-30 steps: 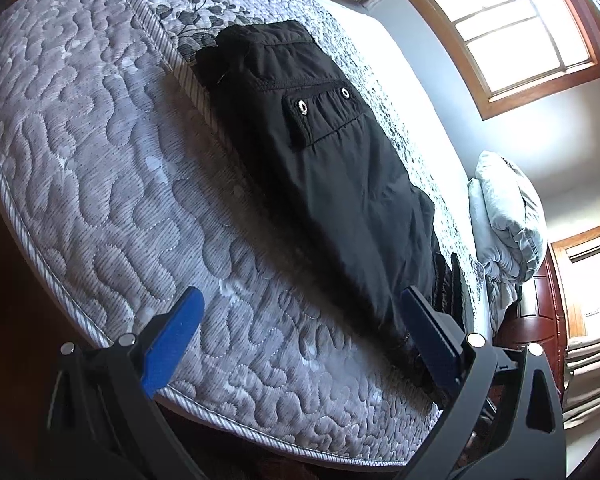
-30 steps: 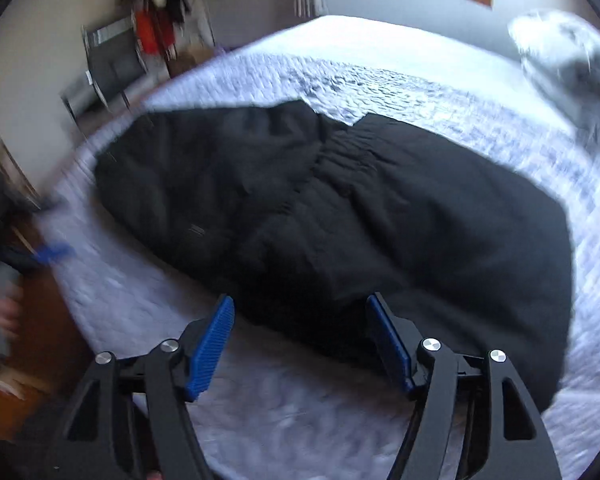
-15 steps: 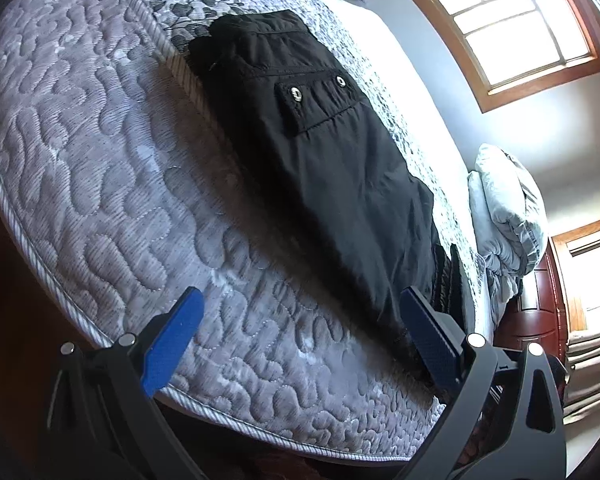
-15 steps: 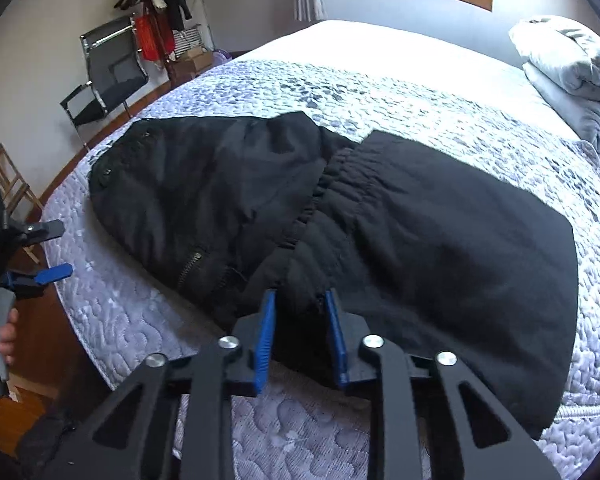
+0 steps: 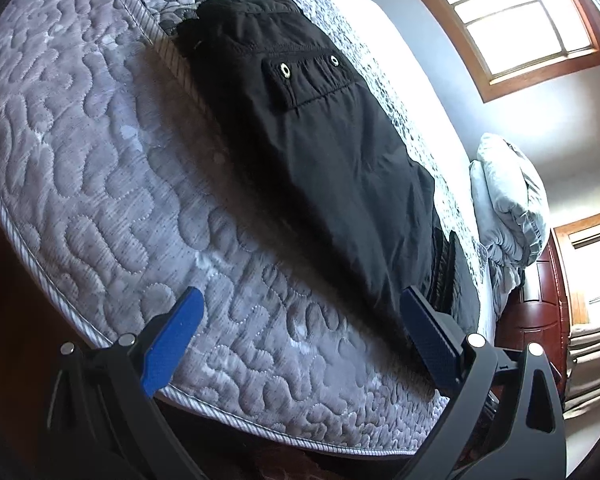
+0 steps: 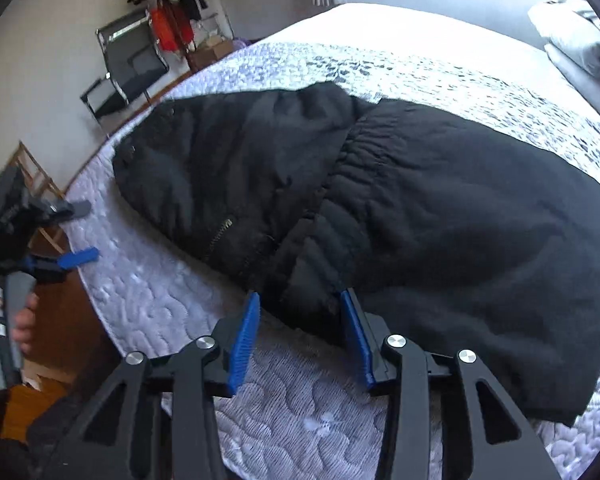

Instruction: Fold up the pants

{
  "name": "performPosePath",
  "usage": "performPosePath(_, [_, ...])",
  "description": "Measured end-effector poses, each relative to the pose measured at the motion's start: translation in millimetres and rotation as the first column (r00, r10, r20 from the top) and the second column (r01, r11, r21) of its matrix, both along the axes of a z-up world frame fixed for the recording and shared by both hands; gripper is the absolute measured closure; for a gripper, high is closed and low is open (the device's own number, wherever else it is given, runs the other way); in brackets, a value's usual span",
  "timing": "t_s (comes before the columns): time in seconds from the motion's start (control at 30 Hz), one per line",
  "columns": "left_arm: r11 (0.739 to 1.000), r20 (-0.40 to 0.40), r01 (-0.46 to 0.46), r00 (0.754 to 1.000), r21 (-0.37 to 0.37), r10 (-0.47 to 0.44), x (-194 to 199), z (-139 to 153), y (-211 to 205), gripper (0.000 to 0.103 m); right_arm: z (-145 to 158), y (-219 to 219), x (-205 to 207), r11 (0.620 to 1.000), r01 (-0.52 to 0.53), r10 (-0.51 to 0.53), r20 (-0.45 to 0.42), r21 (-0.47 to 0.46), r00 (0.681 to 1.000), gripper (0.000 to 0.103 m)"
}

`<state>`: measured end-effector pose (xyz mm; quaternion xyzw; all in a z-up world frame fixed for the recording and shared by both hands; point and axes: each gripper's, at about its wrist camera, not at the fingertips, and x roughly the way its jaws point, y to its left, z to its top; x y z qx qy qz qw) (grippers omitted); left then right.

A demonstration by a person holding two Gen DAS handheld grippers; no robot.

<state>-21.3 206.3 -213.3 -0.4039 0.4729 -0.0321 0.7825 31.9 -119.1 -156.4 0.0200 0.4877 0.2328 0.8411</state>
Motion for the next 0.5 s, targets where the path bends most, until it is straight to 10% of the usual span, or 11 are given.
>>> performPosePath(0.2, [1.0, -0.003, 0.012, 1.0, 0.02, -0.012, 4, 5, -12, 0.005, 24, -85, -11, 0.962, 0.225, -0.228, 0.0, 0.153, 0.974, 0.053])
performPosePath(0.5, [0.998, -0.003, 0.054, 0.999, 0.04, -0.054, 16, 12, -38, 0.005, -13, -173, -2, 0.878, 0.477, -0.475, -0.055, 0.034, 0.878, 0.054])
